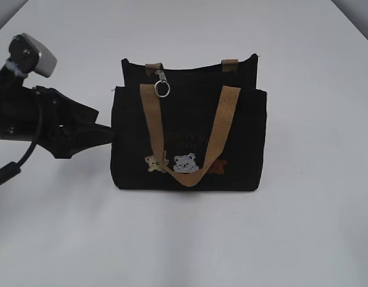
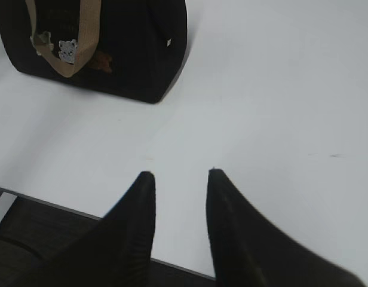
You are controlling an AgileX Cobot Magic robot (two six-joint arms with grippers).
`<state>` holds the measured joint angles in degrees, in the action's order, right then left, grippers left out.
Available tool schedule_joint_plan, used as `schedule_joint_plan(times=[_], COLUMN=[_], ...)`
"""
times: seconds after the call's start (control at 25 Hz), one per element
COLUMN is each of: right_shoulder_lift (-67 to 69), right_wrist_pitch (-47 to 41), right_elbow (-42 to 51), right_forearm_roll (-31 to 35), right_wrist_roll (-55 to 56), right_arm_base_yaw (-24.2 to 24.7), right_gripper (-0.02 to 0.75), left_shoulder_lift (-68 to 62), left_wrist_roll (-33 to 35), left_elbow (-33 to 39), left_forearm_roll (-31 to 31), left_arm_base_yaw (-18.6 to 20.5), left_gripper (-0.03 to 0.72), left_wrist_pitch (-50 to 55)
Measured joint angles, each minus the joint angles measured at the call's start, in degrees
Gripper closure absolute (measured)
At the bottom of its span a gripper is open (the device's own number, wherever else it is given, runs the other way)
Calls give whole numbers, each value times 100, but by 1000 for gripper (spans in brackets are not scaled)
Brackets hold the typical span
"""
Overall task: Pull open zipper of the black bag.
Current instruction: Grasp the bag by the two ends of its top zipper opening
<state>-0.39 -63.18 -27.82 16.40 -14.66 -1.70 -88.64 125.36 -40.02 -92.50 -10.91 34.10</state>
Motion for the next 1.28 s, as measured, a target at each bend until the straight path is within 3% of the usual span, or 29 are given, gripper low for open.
schedule_joint_plan(times=[0.24, 0.32, 0.4, 0.48, 0.52, 0.76, 0.88, 1.08, 1.28], right_shoulder_lift=[0, 162, 647, 1305, 1737, 5118, 6757, 8944, 10099], right_wrist_pitch=[17, 23, 88, 429, 732, 2375, 2574, 2651, 2389], right_elbow=[0, 0, -44, -128, -171, -545, -1303, -2984, -4158], right_forearm_roll=[15, 128, 491, 1087, 1498, 4452, 5457, 5848, 5842], right_wrist_roll=[-7, -146, -651, -1451, -1952, -5006, -5549, -4913, -3992], right_arm_base_yaw=[0, 0, 0, 0, 0, -167, -645, -1480, -1764], right_gripper=[498, 498, 498, 498, 498, 498, 498, 467, 397], left_shoulder_lift=[-681, -983, -1263, -1381, -1397, -1414, -1414, -1414, -1414], left_wrist_roll=[539, 647, 688, 712, 711, 720, 725, 725, 725], left_elbow=[-461, -742, -990, -1088, -1101, -1116, -1123, -1123, -1123], left_forearm_roll=[-587, -625, -650, -655, -655, -669, -669, -669, -669], left_arm_base_yaw=[-420, -551, -669, -773, -807, -813, -813, -813, -813], left_gripper=[182, 204, 345, 572, 615, 620, 620, 620, 620], left_wrist_pitch=[-208, -243, -273, -273, -279, -285, -285, -275, -268])
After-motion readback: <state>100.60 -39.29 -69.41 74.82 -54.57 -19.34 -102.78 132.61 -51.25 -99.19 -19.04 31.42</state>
